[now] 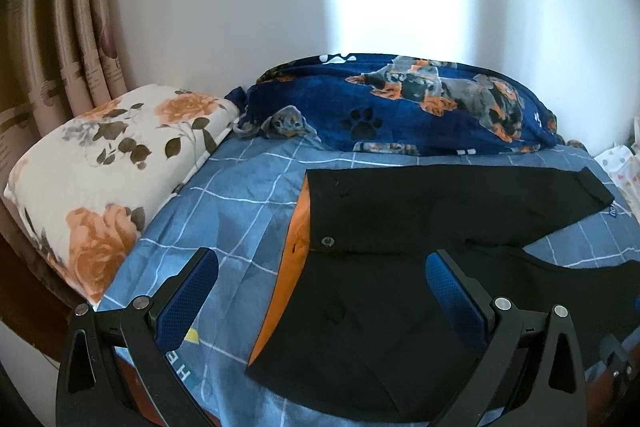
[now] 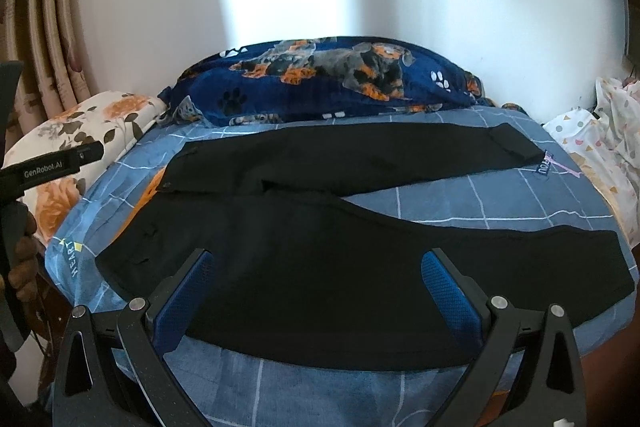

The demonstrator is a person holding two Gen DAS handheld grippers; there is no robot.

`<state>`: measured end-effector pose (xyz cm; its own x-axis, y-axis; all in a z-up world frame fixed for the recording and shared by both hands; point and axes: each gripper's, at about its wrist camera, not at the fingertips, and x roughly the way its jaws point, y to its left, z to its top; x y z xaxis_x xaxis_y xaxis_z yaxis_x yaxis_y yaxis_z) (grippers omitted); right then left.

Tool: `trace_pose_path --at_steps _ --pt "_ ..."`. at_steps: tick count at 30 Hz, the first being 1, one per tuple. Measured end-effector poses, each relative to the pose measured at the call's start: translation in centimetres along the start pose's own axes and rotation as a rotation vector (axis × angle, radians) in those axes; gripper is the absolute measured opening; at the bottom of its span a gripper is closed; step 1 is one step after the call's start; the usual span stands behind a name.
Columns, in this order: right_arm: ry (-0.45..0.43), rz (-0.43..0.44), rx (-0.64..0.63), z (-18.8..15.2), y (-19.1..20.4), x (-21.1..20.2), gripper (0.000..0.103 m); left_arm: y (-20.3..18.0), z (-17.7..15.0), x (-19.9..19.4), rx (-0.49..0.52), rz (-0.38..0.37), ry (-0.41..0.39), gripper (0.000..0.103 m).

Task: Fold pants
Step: 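Move both grippers toward the black trousers' waistband, then grasp the trousers' waistband edge with the left gripper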

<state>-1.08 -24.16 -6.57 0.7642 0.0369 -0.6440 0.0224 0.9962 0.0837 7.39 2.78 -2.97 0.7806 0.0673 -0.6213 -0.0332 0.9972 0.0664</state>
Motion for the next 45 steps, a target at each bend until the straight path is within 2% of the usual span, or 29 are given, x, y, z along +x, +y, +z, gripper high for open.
trace_pose_path --at_steps 22,28,33,37,40,43,44,45 --pt "0.07 -0.009 0.009 0.4 -0.5 3.9 0.103 0.0 1.4 5.0 0.021 0.001 0.038 0.103" --pt "0.095 -0.011 0.013 0.2 -0.6 5.1 0.103 0.0 1.6 7.0 0.057 -0.031 0.043 0.103" --pt "0.116 -0.014 0.015 0.1 -0.7 6.1 0.103 1.2 2.5 10.5 0.1 -0.117 0.064 0.103" --pt "0.136 -0.018 0.025 -0.2 -1.1 6.9 0.103 2.4 3.5 14.1 0.116 -0.106 0.102 0.103" --pt "0.157 -0.018 0.039 -0.4 -1.5 7.8 0.103 3.7 4.7 17.7 0.107 -0.2 0.18 0.103" --pt "0.174 -0.02 0.049 -0.7 -1.9 8.5 0.103 4.6 5.8 21.3 0.086 -0.225 0.24 0.101" --pt "0.179 -0.022 0.051 -0.8 -2.1 8.7 0.103 4.9 6.1 22.5 0.08 -0.247 0.25 0.098" --pt "0.186 -0.024 0.053 -0.8 -2.2 9.0 0.103 5.1 6.3 23.5 0.074 -0.264 0.258 0.089"
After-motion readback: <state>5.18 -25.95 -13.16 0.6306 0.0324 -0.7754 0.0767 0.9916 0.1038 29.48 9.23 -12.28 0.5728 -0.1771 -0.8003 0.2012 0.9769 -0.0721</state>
